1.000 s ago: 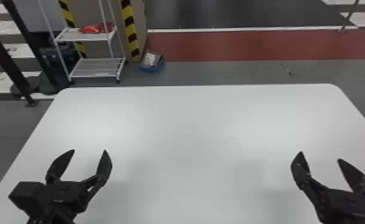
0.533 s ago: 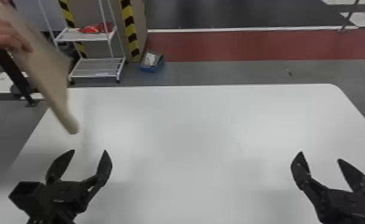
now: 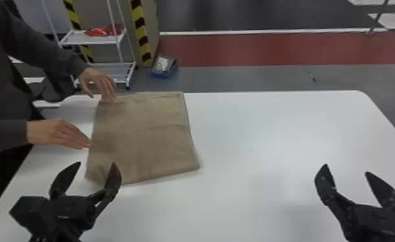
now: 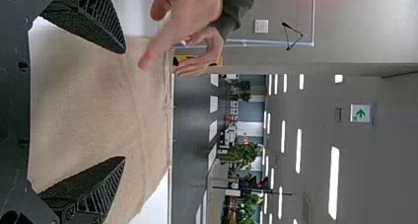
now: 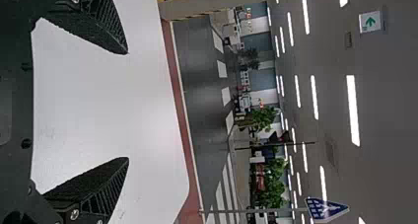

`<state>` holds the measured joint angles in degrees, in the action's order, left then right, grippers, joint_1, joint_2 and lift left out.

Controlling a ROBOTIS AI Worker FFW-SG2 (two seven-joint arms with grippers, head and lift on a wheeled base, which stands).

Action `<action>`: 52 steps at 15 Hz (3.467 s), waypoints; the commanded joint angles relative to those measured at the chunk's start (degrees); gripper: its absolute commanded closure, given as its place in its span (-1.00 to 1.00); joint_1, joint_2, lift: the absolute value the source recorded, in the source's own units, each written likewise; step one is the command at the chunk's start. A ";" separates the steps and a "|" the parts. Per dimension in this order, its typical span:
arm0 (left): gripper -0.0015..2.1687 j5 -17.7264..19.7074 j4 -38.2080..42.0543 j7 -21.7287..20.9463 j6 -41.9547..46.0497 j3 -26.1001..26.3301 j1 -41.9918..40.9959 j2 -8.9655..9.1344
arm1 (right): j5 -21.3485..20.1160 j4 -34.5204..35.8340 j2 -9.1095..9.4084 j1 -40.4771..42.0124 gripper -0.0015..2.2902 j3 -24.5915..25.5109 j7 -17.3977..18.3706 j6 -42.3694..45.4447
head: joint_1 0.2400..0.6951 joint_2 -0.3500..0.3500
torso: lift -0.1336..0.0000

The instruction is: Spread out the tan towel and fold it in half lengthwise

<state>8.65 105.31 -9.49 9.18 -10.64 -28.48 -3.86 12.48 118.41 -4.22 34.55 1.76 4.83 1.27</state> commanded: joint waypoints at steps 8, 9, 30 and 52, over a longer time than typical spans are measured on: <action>-0.89 -0.03 -0.11 0.00 0.00 0.00 0.00 -0.01 | 0.00 -0.11 0.00 -0.01 -0.90 0.00 0.00 0.00 | 1.00 0.18 | -0.84; -0.89 -0.03 -0.11 0.00 0.00 0.00 0.00 -0.01 | 0.00 -0.11 0.00 0.08 -0.90 0.00 0.00 0.00 | 1.00 0.18 | -0.84; -0.89 0.05 -0.11 -1.14 0.00 0.00 0.00 -0.01 | 0.08 -0.81 0.00 0.08 -0.90 0.18 0.00 0.35 | 1.00 0.17 | -0.84; -0.80 -11.46 -9.60 -27.51 -39.37 2.64 30.85 -3.44 | -0.09 0.24 0.09 1.93 -0.90 1.67 -0.08 -0.35 | 1.00 -0.11 | -0.84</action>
<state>-1.63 98.18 -35.81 -27.48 -9.30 -0.32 -6.66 12.43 118.59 -4.21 36.46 3.42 4.83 1.09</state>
